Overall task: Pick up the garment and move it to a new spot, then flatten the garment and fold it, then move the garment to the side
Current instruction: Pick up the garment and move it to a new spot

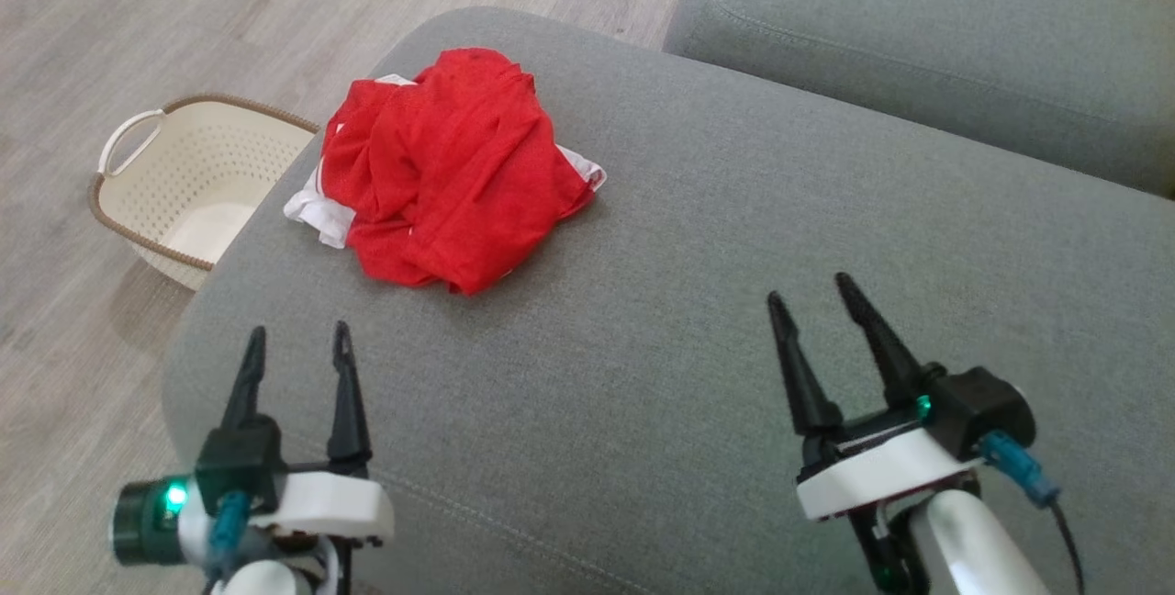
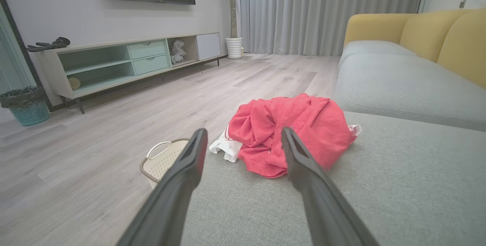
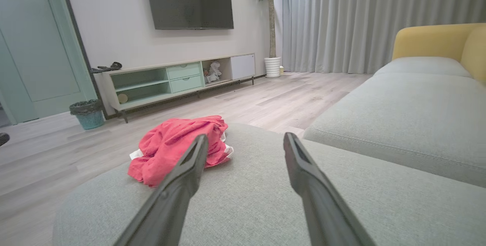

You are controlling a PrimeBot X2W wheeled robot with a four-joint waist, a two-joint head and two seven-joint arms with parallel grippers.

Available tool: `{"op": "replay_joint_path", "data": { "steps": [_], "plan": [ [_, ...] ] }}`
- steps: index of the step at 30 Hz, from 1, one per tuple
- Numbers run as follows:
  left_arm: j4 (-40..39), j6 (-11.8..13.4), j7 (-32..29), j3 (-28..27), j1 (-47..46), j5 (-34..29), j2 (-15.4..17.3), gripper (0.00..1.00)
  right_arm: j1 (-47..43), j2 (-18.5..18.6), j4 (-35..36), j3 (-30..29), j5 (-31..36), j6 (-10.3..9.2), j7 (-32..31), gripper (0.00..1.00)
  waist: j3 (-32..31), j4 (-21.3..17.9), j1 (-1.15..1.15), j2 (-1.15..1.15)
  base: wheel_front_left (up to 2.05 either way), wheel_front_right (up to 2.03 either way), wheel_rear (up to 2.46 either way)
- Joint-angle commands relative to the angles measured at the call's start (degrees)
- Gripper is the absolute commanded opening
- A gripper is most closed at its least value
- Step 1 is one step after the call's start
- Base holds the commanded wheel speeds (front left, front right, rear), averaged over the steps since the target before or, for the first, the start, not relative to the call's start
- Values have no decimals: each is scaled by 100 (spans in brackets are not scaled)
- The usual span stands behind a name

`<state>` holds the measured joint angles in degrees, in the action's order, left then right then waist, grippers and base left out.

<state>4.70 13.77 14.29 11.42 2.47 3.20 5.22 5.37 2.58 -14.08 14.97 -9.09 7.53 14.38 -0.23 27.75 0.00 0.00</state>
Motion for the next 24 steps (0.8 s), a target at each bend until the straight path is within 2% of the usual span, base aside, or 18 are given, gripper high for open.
{"op": "replay_joint_path", "data": {
  "steps": [1,7,13,18,24],
  "plan": [
    [-155,-56,71,-287,-312,-17,82,100,131,30,235,-18,3,-4,62,100,36,-20,0,0,0,0,0],
    [-115,-167,71,-489,-600,29,240,100,63,30,388,-319,140,-4,62,100,275,-210,0,0,0,0,0],
    [192,-421,71,-717,-1209,122,515,100,203,30,629,-811,404,-4,54,100,825,-577,0,0,0,0,0],
    [863,-716,16,-802,-1996,255,764,100,338,30,1103,-1394,649,-4,-102,100,1365,-813,0,0,0,0,0],
    [1990,-1146,-680,-851,-3158,516,1055,100,435,30,1761,-1823,943,-4,-383,100,1918,-1009,0,0,0,0,0]
  ]
}}
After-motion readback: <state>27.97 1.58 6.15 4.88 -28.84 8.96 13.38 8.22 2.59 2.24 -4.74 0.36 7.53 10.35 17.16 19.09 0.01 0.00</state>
